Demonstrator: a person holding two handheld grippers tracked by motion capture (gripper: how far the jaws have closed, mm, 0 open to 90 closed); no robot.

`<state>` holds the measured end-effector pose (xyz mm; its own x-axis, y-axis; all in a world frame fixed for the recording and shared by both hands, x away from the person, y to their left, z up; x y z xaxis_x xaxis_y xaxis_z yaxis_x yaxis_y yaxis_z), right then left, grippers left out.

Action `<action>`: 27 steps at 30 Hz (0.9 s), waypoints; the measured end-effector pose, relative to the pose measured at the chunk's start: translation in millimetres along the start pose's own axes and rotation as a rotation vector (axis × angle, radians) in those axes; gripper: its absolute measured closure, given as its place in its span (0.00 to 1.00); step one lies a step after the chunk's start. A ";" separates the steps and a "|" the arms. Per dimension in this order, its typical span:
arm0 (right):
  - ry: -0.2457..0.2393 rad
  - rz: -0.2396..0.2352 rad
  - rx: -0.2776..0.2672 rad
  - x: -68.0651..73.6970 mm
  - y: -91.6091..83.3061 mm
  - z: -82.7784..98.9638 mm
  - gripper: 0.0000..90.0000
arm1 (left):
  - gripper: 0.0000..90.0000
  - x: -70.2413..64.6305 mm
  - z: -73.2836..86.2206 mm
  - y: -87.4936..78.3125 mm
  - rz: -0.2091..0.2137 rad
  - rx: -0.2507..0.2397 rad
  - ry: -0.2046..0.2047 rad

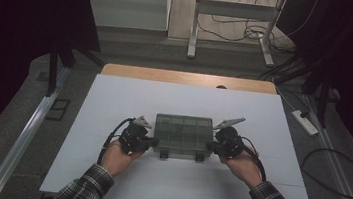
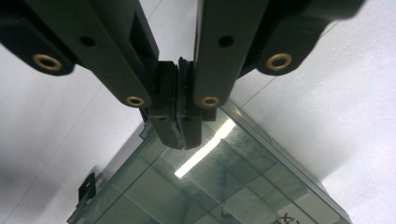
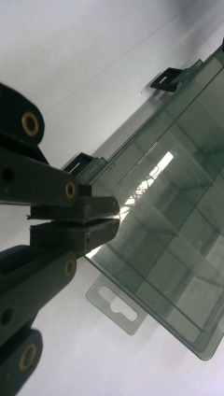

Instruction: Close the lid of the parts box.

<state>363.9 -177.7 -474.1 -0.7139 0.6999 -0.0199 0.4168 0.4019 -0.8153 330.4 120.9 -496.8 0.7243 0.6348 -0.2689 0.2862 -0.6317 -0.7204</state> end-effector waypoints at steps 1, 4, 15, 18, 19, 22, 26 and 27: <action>0.000 0.000 -0.001 0.5 -0.1 0.0 0.93 | 0.96 -0.5 -0.3 0.1 -0.002 0.001 0.003; -0.005 0.002 -0.002 2.0 -0.5 -0.4 0.90 | 0.93 -1.5 -1.2 0.0 -0.010 0.004 0.009; 0.002 0.009 -0.035 2.7 -6.2 -2.0 0.79 | 0.82 0.4 -1.7 -5.6 0.000 -0.021 -0.015; 0.007 0.006 -0.042 2.8 -8.0 -2.1 0.73 | 0.79 0.7 -1.5 -7.5 -0.003 -0.027 -0.019; 0.008 0.007 -0.042 2.8 -8.3 -2.1 0.72 | 0.77 0.9 -1.6 -8.4 -0.003 -0.028 -0.019; 0.010 0.003 -0.041 3.1 -9.3 -1.9 0.67 | 0.73 1.3 -1.6 -9.7 -0.002 -0.031 -0.025; 0.022 0.000 -0.045 3.6 -10.5 -2.0 0.59 | 0.67 1.5 -1.1 -10.9 -0.001 -0.030 -0.028; 0.026 0.002 -0.046 3.4 -10.7 -2.1 0.57 | 0.65 1.8 -0.9 -11.7 0.004 -0.029 -0.030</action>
<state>358.3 -178.4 -464.2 -0.6986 0.7155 -0.0058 0.4437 0.4269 -0.7880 328.9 129.0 -488.3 0.7066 0.6451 -0.2907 0.3017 -0.6463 -0.7009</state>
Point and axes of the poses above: each handheld gripper's, and its own axes: y roughly forward along the jaws, z roughly out of its underside, x roughly to its left, the point moved 1 cm from there along y, roughly forward along the jaws, and after that the axes turned 5 degrees about z, right-handed, at the moved point
